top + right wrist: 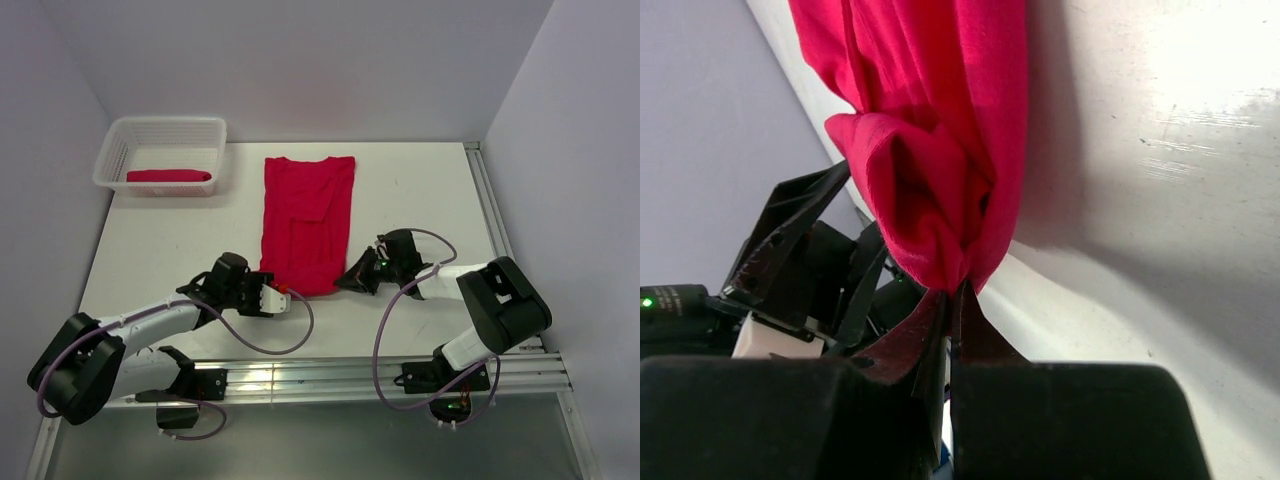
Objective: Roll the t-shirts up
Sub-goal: Roll the tshirt
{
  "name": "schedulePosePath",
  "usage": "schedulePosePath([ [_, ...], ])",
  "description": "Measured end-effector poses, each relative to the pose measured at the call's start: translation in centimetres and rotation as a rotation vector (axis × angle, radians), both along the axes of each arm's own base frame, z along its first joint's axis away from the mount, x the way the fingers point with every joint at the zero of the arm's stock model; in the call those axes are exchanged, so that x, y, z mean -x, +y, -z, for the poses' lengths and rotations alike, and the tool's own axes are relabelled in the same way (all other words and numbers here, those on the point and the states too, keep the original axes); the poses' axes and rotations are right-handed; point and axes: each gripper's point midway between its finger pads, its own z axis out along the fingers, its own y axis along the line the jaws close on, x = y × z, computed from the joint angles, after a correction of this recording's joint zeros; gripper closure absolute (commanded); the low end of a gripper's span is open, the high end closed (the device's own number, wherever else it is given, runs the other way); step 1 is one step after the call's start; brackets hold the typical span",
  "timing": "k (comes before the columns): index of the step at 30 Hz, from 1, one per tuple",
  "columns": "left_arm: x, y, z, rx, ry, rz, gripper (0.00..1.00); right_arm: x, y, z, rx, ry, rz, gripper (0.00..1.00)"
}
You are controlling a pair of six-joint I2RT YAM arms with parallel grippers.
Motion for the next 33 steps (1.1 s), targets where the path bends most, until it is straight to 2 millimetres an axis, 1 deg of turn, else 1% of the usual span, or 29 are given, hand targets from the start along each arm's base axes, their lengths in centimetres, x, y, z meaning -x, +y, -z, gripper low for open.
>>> schedulePosePath([
  [2,0.0,-0.1,0.1,-0.002,0.0,0.002,0.44,-0.1,0.0,-0.2,-0.009,0.002,0.003,1.0],
  [9,-0.7,-0.6,0.3,-0.009,-0.001,0.012,0.5,0.3,-0.1,-0.1,-0.03,0.02,0.01,1.0],
  [11,-0.8,-0.7,0.4,-0.015,-0.001,0.02,0.55,0.5,-0.1,0.0,-0.034,0.029,0.012,1.0],
  [12,-0.9,-0.8,0.4,-0.02,0.002,0.024,0.62,0.6,-0.1,0.0,-0.037,0.031,0.013,1.0],
  [13,-0.9,-0.8,0.5,-0.025,0.006,0.026,0.65,0.6,-0.1,0.0,-0.04,0.035,0.015,1.0],
  [18,-0.8,-1.0,0.5,-0.06,0.041,0.062,0.73,1.0,-0.1,0.2,-0.051,0.065,0.025,1.0],
  [21,-0.3,-1.2,0.4,-0.079,0.083,0.097,0.76,1.5,-0.2,0.3,-0.064,0.097,0.039,1.0],
  [26,1.1,-1.1,0.2,-0.11,0.161,0.157,0.82,3.7,-1.1,0.4,-0.078,0.181,0.085,1.0],
  [29,2.3,-1.0,0.2,-0.124,0.205,0.195,0.84,4.4,-1.5,-0.7,-0.087,0.2,0.124,1.0],
  [33,3.5,-1.0,-0.5,-0.134,0.254,0.253,0.85,4.7,-2.0,-2.6,-0.108,0.197,0.179,1.0],
])
